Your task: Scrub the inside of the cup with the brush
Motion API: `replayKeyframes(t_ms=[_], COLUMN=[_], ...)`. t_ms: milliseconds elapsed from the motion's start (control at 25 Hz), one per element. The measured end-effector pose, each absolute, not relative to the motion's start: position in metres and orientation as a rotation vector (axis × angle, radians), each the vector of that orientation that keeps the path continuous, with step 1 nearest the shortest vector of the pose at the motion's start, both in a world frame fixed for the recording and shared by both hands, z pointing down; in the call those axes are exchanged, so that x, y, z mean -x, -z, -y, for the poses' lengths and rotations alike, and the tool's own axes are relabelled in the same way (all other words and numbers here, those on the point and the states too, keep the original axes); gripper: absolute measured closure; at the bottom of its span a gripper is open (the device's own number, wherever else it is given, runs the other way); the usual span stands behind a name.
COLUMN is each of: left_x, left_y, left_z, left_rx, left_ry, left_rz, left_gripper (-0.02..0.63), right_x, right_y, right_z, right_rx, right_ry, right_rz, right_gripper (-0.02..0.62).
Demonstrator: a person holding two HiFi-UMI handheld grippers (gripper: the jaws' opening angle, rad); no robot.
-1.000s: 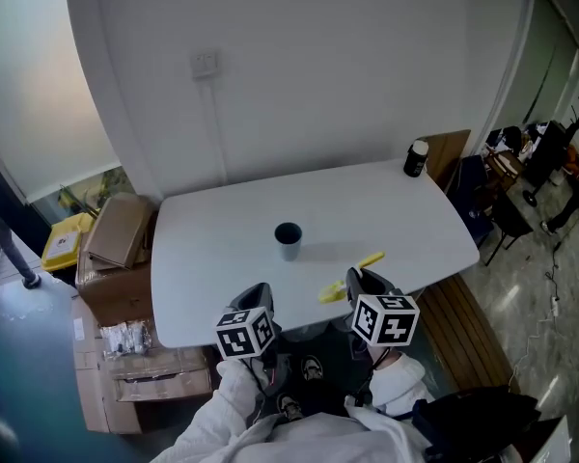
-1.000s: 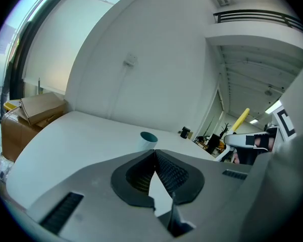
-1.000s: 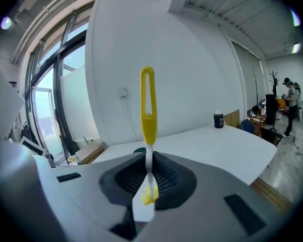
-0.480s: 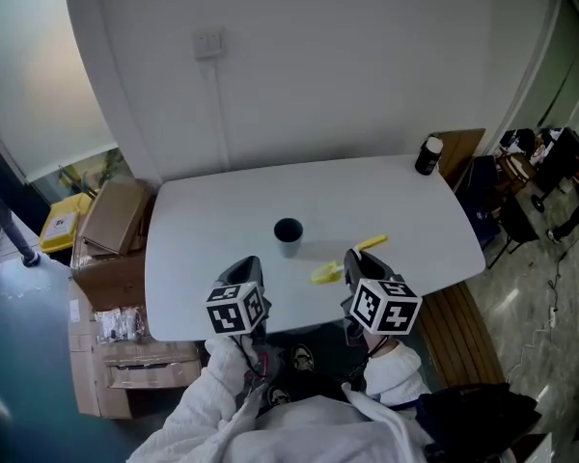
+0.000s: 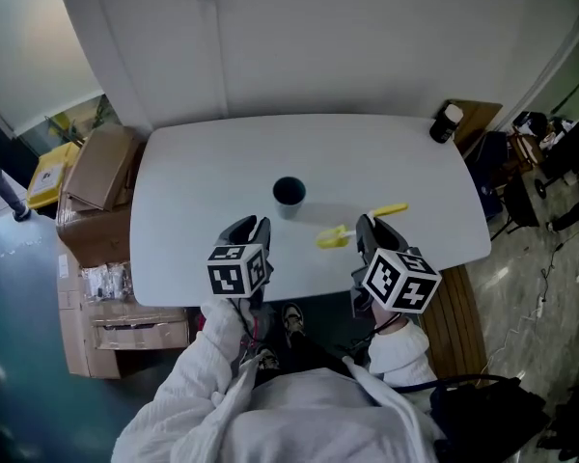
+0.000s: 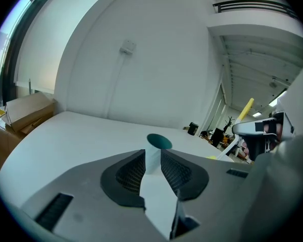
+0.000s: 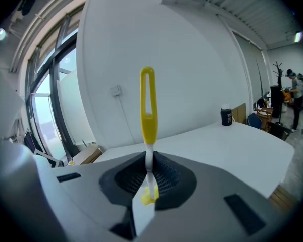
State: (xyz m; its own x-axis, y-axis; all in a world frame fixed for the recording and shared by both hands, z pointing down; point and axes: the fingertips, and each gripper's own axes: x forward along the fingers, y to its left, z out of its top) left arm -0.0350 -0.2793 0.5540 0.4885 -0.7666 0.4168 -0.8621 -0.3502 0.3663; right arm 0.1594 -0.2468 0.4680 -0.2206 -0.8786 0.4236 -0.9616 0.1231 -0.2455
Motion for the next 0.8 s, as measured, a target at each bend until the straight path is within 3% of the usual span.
replayKeyframes(t_ms=[800], left_x=[-0.005], left_y=[-0.628], left_z=[0.306], left_rx=[-2.228], left_ry=[-0.467], left_rz=[1.201], left_gripper=[0.321], right_x=[-0.179], right_y=[-0.497], right_z=[0.283], right_rx=[-1.843], right_ry=[-0.833], right_rz=[2.168], right_gripper=[0.511])
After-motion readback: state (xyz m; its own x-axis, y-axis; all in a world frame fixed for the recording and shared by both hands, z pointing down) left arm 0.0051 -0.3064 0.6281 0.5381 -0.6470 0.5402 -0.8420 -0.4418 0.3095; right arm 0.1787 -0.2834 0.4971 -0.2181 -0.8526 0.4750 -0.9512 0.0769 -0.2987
